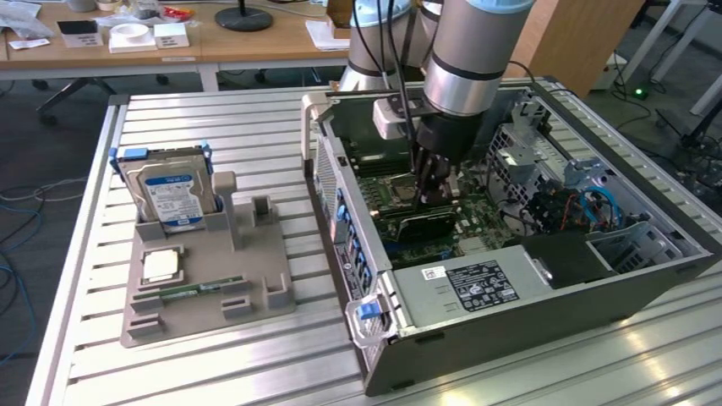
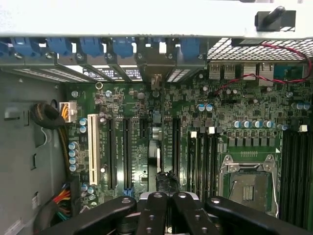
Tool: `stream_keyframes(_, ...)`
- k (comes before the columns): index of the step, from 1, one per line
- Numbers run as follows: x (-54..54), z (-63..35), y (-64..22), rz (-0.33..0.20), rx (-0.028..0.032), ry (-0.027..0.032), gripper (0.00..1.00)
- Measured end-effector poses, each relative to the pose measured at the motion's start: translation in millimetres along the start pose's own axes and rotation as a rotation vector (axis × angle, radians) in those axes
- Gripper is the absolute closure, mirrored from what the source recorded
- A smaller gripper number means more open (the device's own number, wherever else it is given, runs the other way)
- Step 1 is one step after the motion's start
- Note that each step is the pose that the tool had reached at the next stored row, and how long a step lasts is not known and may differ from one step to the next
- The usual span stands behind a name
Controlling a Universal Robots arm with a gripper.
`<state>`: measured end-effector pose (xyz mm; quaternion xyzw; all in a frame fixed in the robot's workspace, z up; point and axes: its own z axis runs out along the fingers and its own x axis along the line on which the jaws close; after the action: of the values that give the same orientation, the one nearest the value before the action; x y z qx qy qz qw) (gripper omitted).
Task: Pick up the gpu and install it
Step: 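Press down on the gpu until it lock into place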
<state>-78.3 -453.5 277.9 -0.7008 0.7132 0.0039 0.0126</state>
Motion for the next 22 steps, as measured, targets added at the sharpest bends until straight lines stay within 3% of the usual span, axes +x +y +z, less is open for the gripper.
stream_keyframes(22,-0.6,11.2,0.6,0.000,0.0000,-0.0001,0.89)
